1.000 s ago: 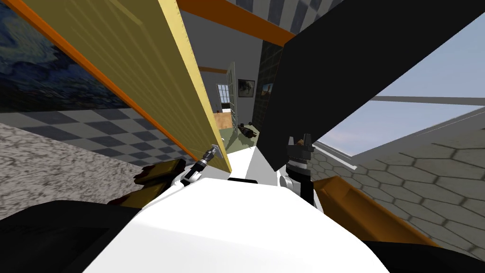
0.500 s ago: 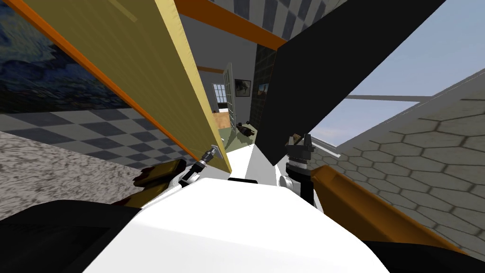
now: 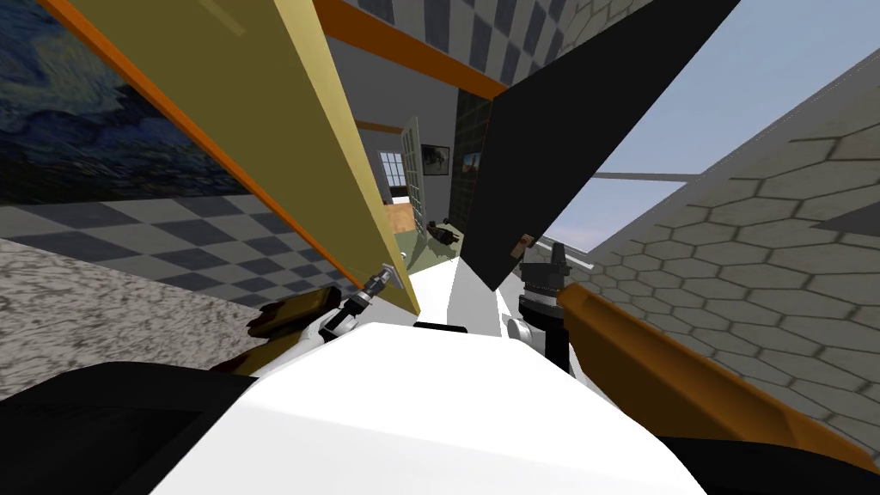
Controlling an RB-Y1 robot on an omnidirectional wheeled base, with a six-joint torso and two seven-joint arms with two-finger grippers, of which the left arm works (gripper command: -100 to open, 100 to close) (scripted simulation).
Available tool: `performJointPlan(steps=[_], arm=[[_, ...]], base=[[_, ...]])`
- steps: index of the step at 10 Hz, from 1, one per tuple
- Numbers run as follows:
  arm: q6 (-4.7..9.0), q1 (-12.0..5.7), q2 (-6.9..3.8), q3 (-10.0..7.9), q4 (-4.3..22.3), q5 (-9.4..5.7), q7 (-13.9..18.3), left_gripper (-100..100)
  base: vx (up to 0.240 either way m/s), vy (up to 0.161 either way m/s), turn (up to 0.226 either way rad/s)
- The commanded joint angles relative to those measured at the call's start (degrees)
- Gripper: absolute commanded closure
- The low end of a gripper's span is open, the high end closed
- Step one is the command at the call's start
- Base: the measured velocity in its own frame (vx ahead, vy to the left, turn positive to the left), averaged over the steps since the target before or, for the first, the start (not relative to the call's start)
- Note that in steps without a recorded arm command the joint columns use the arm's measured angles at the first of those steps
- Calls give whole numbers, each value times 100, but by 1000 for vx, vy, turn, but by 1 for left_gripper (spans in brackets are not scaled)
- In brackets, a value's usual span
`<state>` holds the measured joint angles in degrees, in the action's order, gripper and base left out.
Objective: Pull the door open
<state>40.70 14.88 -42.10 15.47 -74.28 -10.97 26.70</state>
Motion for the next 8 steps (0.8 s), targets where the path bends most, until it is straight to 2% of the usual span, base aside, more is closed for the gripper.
performJointPlan(steps=[1,2,3,8], arm=[[107,11,-63,25,28,-1,53,100],[173,24,-110,46,44,0,85,100],[119,24,-78,48,35,4,61,100],[429,47,-248,159,177,16,186,100]], base=[[-186,100,-103],[-169,119,-108],[-77,55,-34],[-158,109,-141]])
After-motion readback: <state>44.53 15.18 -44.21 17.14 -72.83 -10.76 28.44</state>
